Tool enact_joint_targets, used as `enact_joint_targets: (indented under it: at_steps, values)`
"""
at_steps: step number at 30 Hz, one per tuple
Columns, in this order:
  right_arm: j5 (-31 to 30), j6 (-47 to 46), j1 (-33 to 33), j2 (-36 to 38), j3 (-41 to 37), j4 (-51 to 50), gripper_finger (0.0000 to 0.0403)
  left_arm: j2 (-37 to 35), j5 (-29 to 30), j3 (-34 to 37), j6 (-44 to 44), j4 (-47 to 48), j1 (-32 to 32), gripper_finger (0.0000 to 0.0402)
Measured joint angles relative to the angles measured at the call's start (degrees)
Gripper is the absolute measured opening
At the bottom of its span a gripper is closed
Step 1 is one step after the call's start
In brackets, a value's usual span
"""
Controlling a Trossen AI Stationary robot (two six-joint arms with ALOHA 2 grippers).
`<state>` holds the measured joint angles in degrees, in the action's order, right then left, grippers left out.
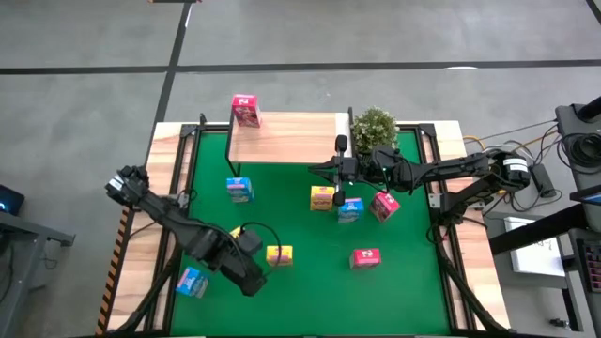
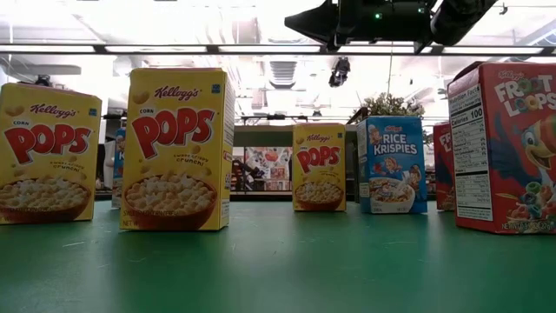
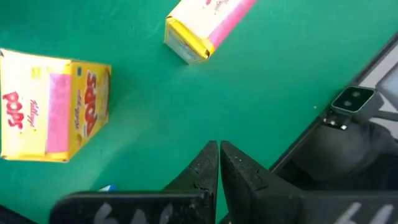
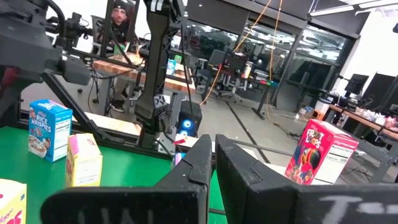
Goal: Stack cereal on shelf
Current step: Put the bottom left yellow cereal box on the shelf
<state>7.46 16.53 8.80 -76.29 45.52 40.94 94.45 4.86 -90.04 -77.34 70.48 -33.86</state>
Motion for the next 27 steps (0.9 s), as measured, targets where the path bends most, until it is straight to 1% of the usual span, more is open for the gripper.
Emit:
enact_joint_targets:
  at_steps: [4,6,16,22,24,27]
  values:
    - [0.0,0.0,0.0,0.0,0.0,-0.01,0.0013,-0.03,4.02,0.07,2.4,-0.03,-0.65,0.0]
    - [0.0,0.0,0.0,0.0,0.0,0.0,0.0013,-0.04,5.13,0.07,2.83,-0.09,-0.72,0.0]
    - [-0.02,-0.02,-0.02,0.0,0.0,-0.01,0.0013,-0.09,6.6,0.13,3.99,-0.12,-0.86,0.0]
    - [-0.02,-0.04,-0.02,0.0,0.0,-0.03,0.0013,-0.09,6.62,0.17,3.56,2.12,-0.86,0.0001]
    - [-0.02,-0.04,-0.02,0.0,0.0,-0.06,0.0013,-0.11,6.62,0.17,3.58,2.69,-0.99,0.0007]
    - [-0.02,-0.06,-0.02,0.0,0.0,-0.14,0.0013,-0.62,6.62,0.17,4.76,2.87,-1.14,0.0028]
